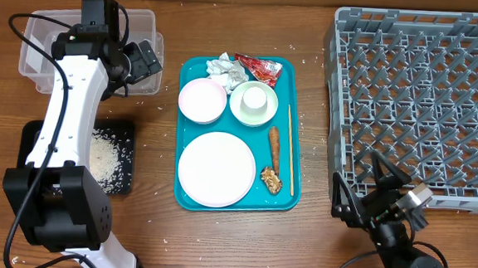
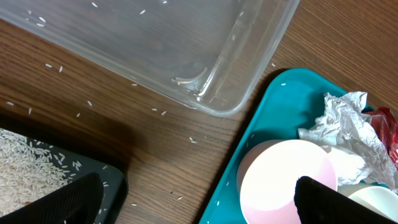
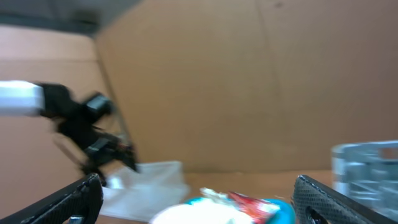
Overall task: Sort waste into correct bins and load items into the dishwasher
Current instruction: 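Raise the left gripper and move it over the clear plastic bin, then reach the right gripper down into the white cup on the teal tray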
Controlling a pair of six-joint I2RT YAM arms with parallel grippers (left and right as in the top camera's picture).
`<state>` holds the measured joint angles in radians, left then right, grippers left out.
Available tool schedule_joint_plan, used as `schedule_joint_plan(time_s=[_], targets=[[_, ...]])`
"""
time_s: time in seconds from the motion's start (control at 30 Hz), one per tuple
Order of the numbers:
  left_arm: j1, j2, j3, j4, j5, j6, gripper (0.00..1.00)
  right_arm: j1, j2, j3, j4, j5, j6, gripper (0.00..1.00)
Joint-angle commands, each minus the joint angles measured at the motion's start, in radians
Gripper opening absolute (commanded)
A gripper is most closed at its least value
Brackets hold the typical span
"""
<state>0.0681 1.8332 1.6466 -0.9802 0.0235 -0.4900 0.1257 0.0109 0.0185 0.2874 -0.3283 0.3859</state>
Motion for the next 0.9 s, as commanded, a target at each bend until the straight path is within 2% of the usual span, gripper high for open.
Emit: schedule_joint_plan(time_s=[0.0,0.13,0.3,0.5,0.67,0.87], targets=[[0.006,-0.016,0.024,0.000,-0.007,0.015,1.00,-0.003,-0.008,-0.010,0.072,-0.085,0.195,1.00],[0.006,-0.016,0.024,0.000,-0.005,0.015,1.00,-0.003,-0.008,-0.006,0.182,-0.084,0.222,1.00],[0.005,-0.016,0.024,0.001,-0.005,0.015,1.00,-0.003,0.016,0.072,0.167,-0.037,0.217,1.00],[0.005,-0.016,0.024,0.001,-0.005,0.015,1.00,-0.003,0.232,0.263,0.113,-0.059,0.143,1.00],[0.005,-0.016,0.024,0.001,-0.005,0.015,1.00,-0.003,0.571,0.587,-0.121,-0.209,-0.011,1.00],[0.005,-0.016,0.024,0.001,-0.005,0.015,1.00,0.005,0.949,1.001,-0.545,-0.257,-0.196,1.00]])
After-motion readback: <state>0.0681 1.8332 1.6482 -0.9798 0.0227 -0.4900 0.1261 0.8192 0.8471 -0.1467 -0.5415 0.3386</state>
